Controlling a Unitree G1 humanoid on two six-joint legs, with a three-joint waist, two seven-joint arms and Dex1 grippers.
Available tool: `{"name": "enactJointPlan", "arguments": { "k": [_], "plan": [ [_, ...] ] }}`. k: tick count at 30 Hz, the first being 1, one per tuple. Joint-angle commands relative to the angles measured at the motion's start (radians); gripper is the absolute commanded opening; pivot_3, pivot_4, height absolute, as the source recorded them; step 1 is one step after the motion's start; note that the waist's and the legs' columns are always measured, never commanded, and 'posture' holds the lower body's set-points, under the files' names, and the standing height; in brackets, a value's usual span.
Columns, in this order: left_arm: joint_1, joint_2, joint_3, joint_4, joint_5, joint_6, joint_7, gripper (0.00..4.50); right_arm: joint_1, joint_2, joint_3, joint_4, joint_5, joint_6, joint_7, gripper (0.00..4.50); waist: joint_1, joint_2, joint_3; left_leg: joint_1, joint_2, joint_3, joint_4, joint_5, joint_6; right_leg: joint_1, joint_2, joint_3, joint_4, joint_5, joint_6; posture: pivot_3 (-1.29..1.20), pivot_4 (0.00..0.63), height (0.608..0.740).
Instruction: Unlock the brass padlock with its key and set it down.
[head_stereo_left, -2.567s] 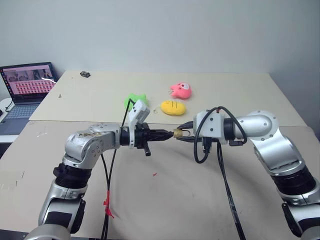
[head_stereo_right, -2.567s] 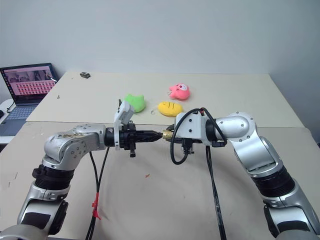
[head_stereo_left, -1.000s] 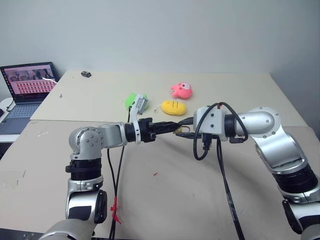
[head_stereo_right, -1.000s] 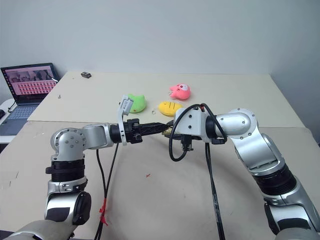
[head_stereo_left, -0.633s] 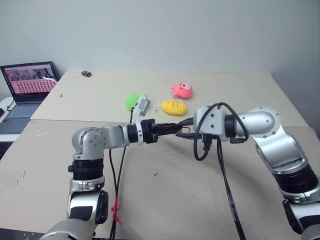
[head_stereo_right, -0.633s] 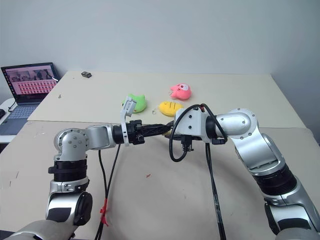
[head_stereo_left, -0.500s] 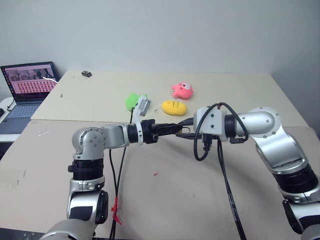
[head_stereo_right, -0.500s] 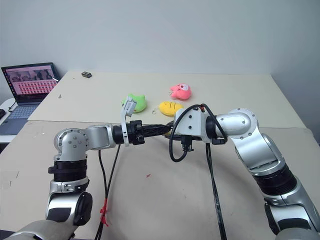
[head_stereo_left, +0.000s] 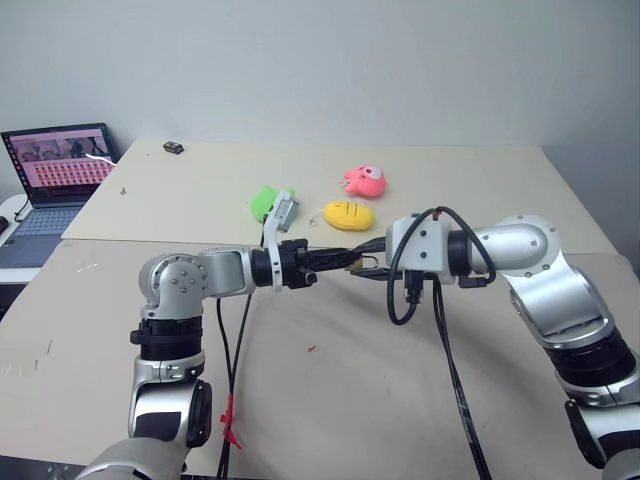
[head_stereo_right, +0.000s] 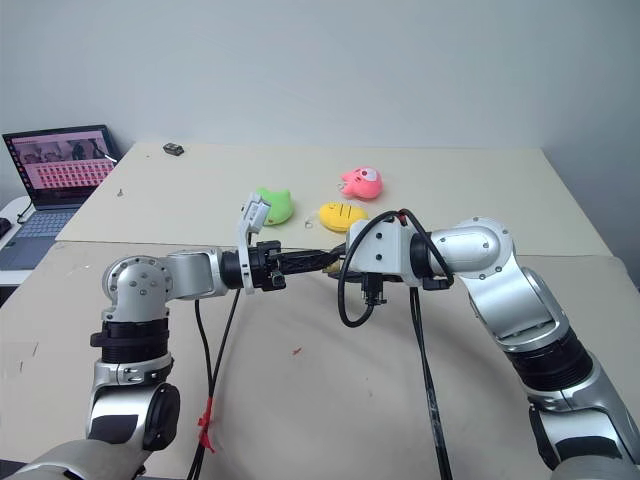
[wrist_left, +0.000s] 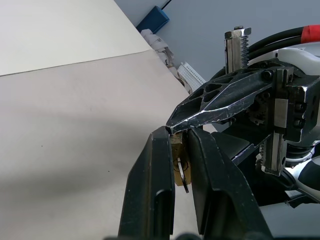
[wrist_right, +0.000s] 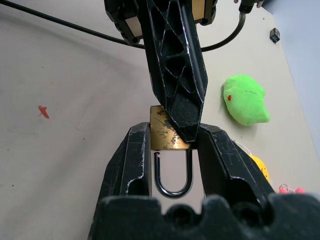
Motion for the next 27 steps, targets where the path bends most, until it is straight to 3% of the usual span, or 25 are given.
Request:
{"name": "enactJointPlan", "arguments": {
  "k": [1, 25, 27],
  "plan": [
    [-0.002, 0.013, -0.008, -0.014, -0.007, 0.014, 0.004, 0.03, -0.021, -0.014, -0.038, -0.014, 0.006, -0.015, -0.002, 0.90, 0.000, 0.000, 0.000, 0.000, 0.000, 0.000, 0.000, 0.000, 0.000, 0.000, 0.000, 0.000, 0.000, 0.000, 0.000, 0.00, 0.150, 0.657],
    [0.000, 0.028, -0.024, -0.009, 0.007, 0.028, 0.014, 0.03, -0.022, -0.013, -0.037, -0.012, 0.000, -0.022, -0.005, 0.90, 0.000, 0.000, 0.000, 0.000, -0.001, -0.001, -0.001, 0.000, 0.000, 0.000, 0.000, 0.000, 0.000, 0.000, 0.000, 0.00, 0.150, 0.657],
    [0.003, 0.033, -0.029, -0.015, 0.001, 0.032, 0.005, 1.06, -0.021, -0.013, -0.037, -0.013, 0.001, -0.022, -0.006, 0.90, 0.000, 0.000, 0.000, 0.000, -0.001, -0.001, -0.001, 0.000, 0.000, 0.000, 0.000, 0.000, 0.000, 0.000, 0.000, 0.00, 0.150, 0.657]
  ]
}}
